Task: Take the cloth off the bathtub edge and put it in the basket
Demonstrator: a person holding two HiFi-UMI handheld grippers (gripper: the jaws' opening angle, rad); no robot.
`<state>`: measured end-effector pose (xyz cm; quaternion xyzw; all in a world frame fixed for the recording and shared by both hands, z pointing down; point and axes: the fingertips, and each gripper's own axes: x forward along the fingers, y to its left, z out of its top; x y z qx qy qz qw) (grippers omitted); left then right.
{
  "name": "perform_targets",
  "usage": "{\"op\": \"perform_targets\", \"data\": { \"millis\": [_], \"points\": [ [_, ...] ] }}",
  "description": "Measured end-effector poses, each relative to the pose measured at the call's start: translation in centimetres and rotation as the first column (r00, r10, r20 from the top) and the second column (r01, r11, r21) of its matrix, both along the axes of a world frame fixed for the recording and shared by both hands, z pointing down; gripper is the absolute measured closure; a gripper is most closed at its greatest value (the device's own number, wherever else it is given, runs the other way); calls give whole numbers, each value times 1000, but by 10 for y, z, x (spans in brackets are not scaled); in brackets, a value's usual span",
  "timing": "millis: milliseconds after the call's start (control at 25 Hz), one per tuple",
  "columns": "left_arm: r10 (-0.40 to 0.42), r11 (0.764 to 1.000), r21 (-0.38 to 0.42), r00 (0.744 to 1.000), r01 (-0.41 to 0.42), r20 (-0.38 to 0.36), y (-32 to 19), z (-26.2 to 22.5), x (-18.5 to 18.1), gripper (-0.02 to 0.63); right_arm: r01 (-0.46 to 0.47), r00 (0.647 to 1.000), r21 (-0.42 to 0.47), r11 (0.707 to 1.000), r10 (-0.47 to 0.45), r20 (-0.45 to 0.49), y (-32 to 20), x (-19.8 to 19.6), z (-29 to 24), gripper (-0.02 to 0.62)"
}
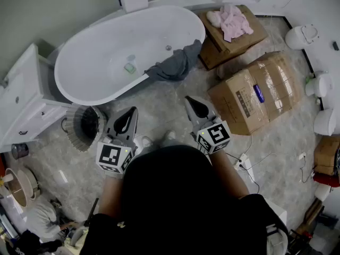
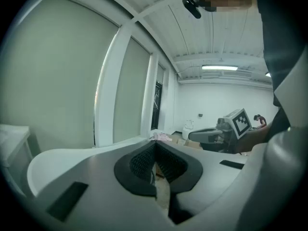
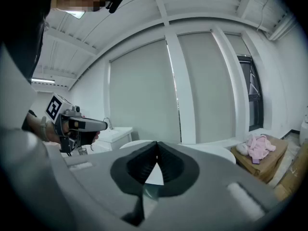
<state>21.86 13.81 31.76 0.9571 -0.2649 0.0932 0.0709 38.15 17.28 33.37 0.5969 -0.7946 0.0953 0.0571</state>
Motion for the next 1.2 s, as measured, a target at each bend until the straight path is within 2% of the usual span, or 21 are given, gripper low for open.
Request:
{"op": "perform_targets", "data": {
  "millis": [280,480,760,960,1200],
  "points": [
    [7,1000,-5,1000,-7,12,3,1,30,594,-14,1000,8,1000,14,15,5,30,0,600],
    [13,1000,-4,999,-13,30,6,2,57,594,-21,998,29,999,19,64,12,59,3,598],
    [18,999,-32,998,-16,59,-5,19,82,594,-75,994,-13,997,76,84,12,102,24,598],
    [38,998,-54,998,-35,57,-41,33,101,594,-117,989,-47,992,121,88,-16,127,37,598],
    [80,994,-73,996,-77,39,-111,37,115,594,-148,986,-76,986,153,59,-80,139,41,598]
  ]
}}
